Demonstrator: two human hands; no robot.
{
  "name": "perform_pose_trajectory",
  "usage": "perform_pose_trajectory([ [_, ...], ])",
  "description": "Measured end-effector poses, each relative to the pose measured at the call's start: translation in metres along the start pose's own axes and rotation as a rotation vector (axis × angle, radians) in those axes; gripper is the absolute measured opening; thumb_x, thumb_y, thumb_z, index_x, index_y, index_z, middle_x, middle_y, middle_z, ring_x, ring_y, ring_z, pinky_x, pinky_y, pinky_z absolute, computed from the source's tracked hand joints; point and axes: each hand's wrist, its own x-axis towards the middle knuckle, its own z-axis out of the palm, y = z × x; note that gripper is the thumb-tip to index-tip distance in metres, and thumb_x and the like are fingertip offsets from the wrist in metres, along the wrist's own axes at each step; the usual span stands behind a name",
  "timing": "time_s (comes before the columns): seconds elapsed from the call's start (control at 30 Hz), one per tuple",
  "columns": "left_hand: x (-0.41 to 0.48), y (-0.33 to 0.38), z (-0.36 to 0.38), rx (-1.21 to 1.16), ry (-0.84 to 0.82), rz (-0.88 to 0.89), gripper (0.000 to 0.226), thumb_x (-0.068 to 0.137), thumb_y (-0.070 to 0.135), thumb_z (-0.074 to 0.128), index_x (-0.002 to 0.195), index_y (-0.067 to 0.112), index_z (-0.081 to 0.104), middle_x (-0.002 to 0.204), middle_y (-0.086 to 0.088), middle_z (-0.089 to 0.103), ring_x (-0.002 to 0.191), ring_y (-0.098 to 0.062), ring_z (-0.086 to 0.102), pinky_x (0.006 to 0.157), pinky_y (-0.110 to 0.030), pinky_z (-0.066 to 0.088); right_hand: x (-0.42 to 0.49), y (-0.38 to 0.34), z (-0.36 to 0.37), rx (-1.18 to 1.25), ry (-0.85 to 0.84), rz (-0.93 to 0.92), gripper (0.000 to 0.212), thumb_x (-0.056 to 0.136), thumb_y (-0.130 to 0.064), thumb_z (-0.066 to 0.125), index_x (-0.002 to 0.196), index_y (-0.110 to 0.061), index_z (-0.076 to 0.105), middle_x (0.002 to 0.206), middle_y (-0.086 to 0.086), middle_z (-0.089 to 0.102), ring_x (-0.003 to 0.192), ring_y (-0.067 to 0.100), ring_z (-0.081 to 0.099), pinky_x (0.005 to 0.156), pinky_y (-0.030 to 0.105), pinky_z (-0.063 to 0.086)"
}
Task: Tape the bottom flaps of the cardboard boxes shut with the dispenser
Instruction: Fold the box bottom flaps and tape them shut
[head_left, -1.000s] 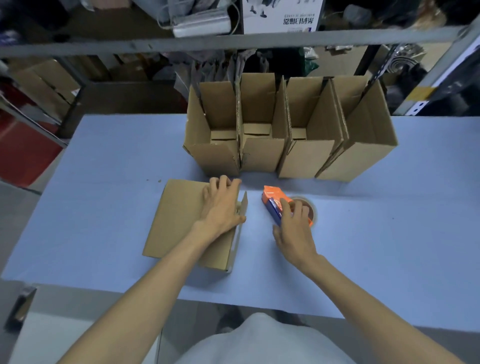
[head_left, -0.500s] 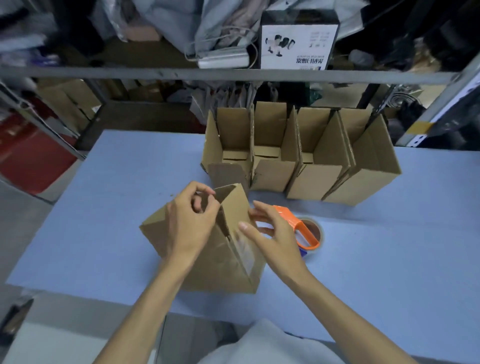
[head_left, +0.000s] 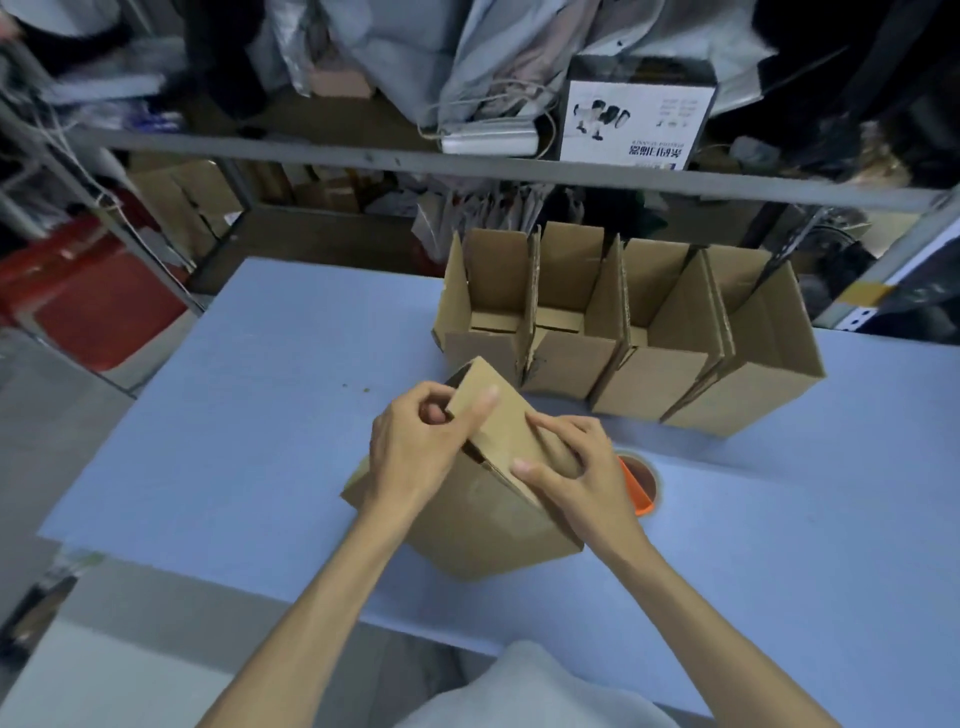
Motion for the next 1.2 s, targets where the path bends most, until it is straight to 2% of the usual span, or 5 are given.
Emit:
perform_pose_trajectory([
  [0.47, -0.013, -0.034, 0.014, -0.531, -0.1, -0.299, 0.003, 0.081, 0.013, 0.073, 0.081, 0.015, 0.071, 0.077, -0.004, 0.072, 0.064, -0.019, 0.066, 0.054, -0.02, 0.049, 0.02, -0.001, -0.009, -0.223, 0.094, 0.149, 0.087, 0.06, -0.047, 0.086, 0.136, -0.02, 0.052, 0.133, -0.005, 0.034, 0.125, 0.011, 0.039, 0.094, 0.019, 0.029],
  [0.7, -0.009, -0.042, 0.016, -0.169, -0.039, -0.245, 0.094, 0.043, 0.049, 0.09, 0.12, 0.047, 0.037, 0.115, 0.007, 0.055, 0.103, -0.018, 0.06, 0.087, -0.039, 0.053, 0.016, 0.004, 0.004, -0.174, 0.063, 0.149, 0.064, 0.081, -0.022, 0.073, 0.14, -0.014, 0.048, 0.146, 0.001, 0.027, 0.136, 0.019, 0.032, 0.108, 0.025, 0.025],
  [0.83, -0.008, -0.039, 0.019, -0.112, -0.042, -0.284, 0.089, 0.043, 0.052, 0.084, 0.116, 0.052, 0.033, 0.109, 0.008, 0.05, 0.101, -0.027, 0.06, 0.087, -0.043, 0.052, 0.014, -0.005, 0.015, -0.43, 0.067, 0.187, 0.1, 0.057, -0.071, 0.07, 0.14, -0.024, 0.039, 0.148, -0.003, 0.021, 0.135, 0.019, 0.029, 0.104, 0.04, 0.038],
  [1.03, 0.007, -0.046, 0.017, -0.307, -0.014, -0.374, 0.064, 0.068, 0.016, 0.079, 0.112, 0.045, 0.043, 0.11, 0.002, 0.06, 0.101, -0.026, 0.062, 0.091, -0.051, 0.05, 0.027, -0.002, 0.013, -0.141, 0.06, 0.201, 0.066, 0.079, -0.02, 0.074, 0.14, -0.017, 0.047, 0.149, -0.003, 0.023, 0.136, 0.019, 0.03, 0.106, 0.03, 0.031],
  [1.2, 0.011, -0.035, 0.02, -0.262, -0.055, -0.298, 0.071, 0.059, 0.034, 0.08, 0.115, 0.045, 0.038, 0.111, 0.004, 0.058, 0.099, -0.021, 0.061, 0.085, -0.047, 0.054, 0.027, -0.001, 0.009, -0.29, -0.042, 0.258, 0.113, 0.055, -0.056, 0.084, 0.148, -0.02, 0.031, 0.157, -0.009, 0.005, 0.143, 0.015, 0.017, 0.112, 0.036, 0.027],
])
